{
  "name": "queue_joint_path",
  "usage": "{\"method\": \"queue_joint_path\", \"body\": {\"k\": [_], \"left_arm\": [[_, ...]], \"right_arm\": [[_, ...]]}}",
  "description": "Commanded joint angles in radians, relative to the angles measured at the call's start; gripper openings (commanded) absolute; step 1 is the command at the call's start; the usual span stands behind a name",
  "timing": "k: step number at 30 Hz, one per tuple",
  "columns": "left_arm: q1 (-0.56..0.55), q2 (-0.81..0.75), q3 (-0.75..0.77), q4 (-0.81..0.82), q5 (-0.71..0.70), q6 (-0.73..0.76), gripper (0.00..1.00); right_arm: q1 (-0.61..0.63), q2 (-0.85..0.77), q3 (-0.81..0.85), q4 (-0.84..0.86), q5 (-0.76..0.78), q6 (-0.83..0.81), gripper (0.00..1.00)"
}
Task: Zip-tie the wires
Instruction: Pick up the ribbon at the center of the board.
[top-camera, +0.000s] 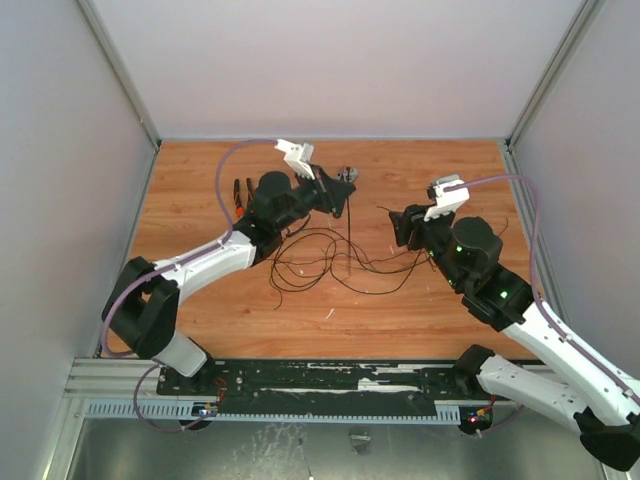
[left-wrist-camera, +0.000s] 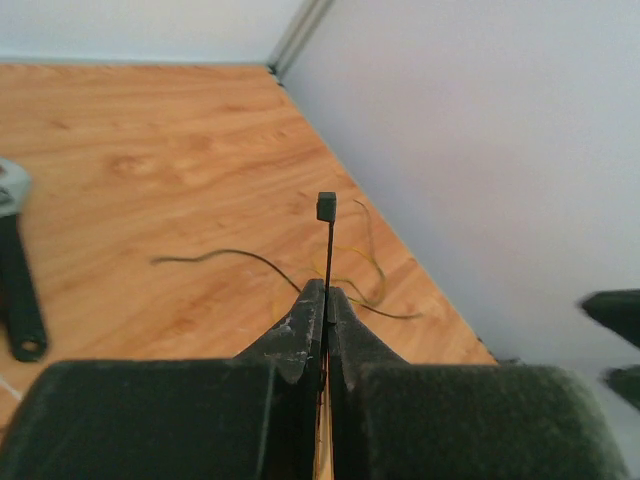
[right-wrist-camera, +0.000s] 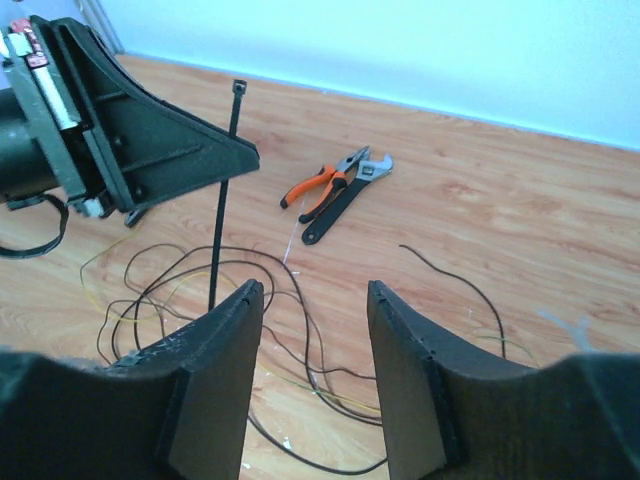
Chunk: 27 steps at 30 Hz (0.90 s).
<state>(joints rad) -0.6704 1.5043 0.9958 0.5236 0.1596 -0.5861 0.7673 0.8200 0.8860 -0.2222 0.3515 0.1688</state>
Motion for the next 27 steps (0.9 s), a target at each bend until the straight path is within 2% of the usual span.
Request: {"method": "queue_joint_path", "body": {"k": [1,5,14,18,27], "left_arm": [[0.09,0.081,0.058,0.091,0.06,0.034,0.0],[0.139,0.189,0.121,0.181,0.102,0.004,0.0],[0.144,0.439,0.204,0.472,0.111,0.123,0.0],[0.143,0.532,0.285,0.519,0.132,0.151,0.0],[0.146,0.737,0.513,0.496,0.143,0.188,0.0]], "right_arm": [[-0.045,-0.037,-0.016,-0.044,-0.031,0.003,0.48],[-0.089,-0.038,-0.03,-0.058,-0.044,0.014,0.48],[-0.143,-0.032,-0.08,-0.019,-0.103,0.032,0.49],[-0.162,-0.03,-0.093,-0.009,-0.121,0.031,0.49],[-0.199,-0.012,-0.11,0.005,-0.165,0.023,0.49]]}}
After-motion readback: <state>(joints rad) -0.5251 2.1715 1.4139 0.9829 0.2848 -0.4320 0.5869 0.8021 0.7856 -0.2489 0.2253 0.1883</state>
